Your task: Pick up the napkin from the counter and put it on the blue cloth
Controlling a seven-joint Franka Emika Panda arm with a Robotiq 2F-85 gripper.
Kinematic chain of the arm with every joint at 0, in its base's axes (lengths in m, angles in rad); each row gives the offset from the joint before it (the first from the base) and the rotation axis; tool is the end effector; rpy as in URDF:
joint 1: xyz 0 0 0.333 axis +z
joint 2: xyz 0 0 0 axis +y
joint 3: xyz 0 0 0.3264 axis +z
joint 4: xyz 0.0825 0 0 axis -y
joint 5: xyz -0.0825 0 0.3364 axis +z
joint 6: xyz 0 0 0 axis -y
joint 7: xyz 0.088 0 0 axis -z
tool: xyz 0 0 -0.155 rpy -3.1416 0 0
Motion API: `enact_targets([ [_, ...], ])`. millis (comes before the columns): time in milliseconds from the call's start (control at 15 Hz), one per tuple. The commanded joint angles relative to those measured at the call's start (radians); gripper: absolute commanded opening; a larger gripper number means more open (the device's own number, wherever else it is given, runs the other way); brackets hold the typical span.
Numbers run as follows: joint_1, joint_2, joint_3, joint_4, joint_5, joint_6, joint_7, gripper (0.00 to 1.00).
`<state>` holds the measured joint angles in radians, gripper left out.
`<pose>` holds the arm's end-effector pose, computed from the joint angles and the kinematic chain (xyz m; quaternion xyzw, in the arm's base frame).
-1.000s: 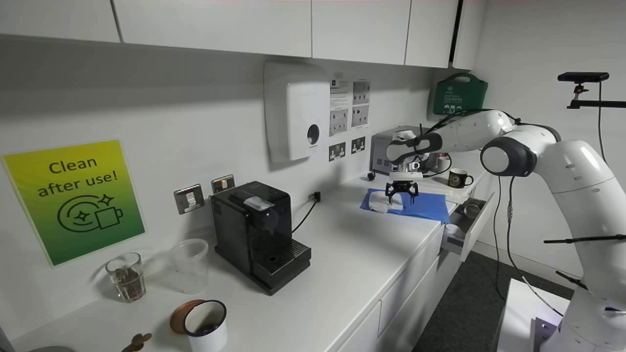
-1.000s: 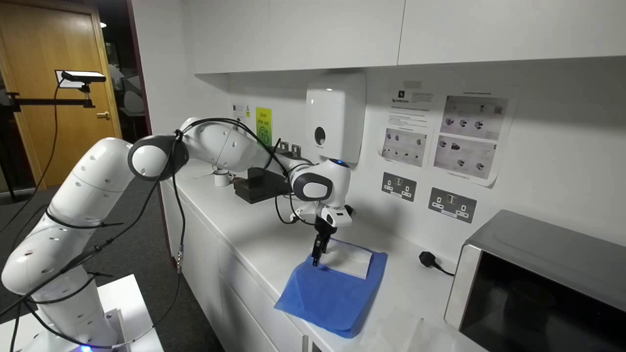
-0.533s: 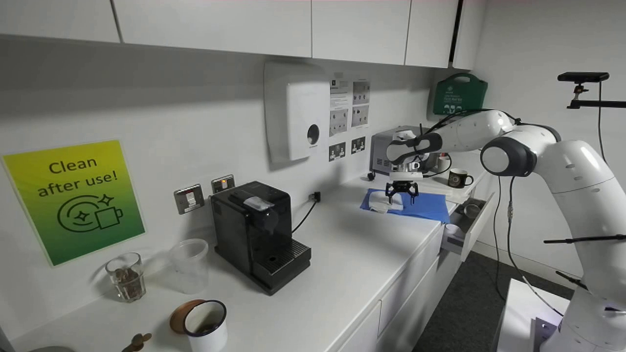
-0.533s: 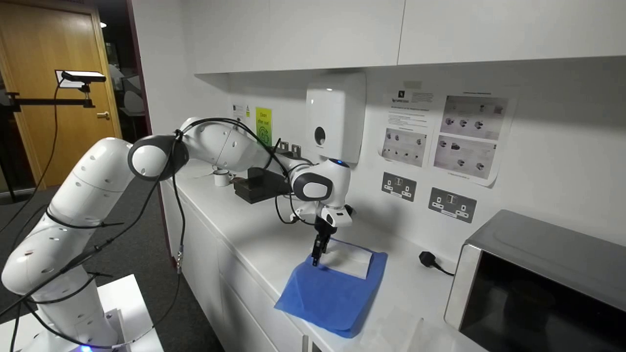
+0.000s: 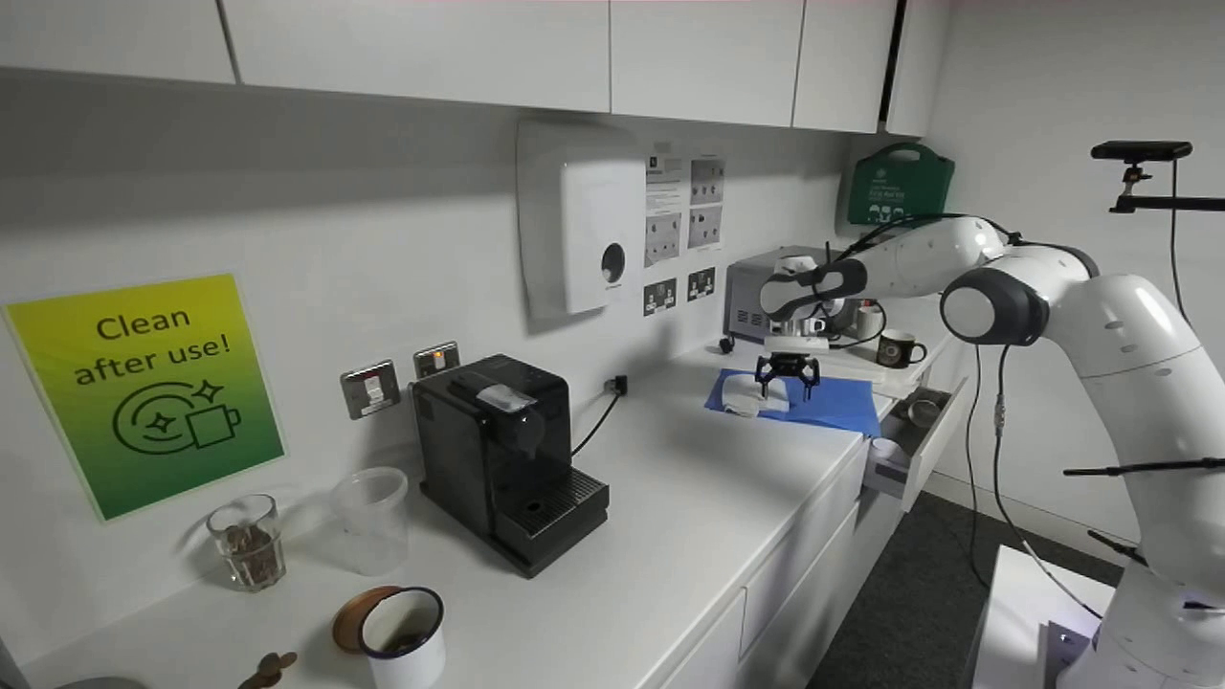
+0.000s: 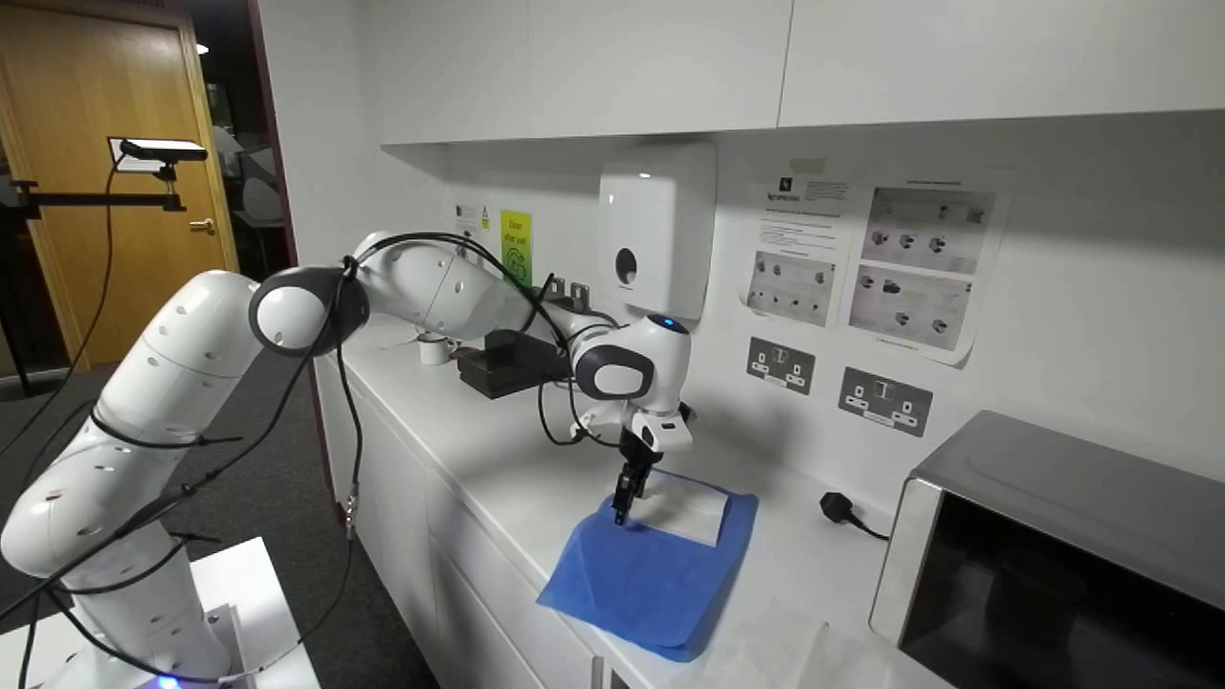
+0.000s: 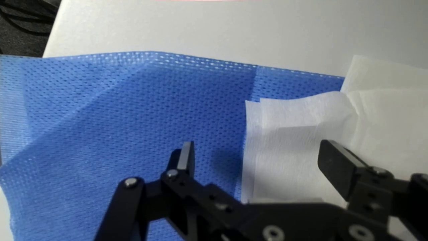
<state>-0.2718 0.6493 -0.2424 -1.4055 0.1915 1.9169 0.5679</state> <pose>0.6034 -0.2837 0.3024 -0.8460 0.5298 0.0593 0.0122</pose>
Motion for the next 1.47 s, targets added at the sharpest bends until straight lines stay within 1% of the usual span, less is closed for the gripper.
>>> enact_targets([
  [0,-0.043,-0.021,0.009,-0.035,0.078,0.052,-0.017,1.0],
  [200,-0.086,-0.039,0.03,-0.078,0.191,0.128,-0.061,1.0],
  [333,-0.109,-0.046,0.045,-0.103,0.267,0.182,-0.12,1.0],
  [533,-0.132,-0.047,0.062,-0.123,0.334,0.219,-0.197,1.0],
  [733,-0.143,-0.053,0.071,-0.135,0.366,0.219,-0.245,1.0],
  [1133,-0.145,-0.067,0.079,-0.154,0.396,0.217,-0.31,1.0],
  [1400,-0.15,-0.075,0.091,-0.169,0.451,0.227,-0.377,1.0],
])
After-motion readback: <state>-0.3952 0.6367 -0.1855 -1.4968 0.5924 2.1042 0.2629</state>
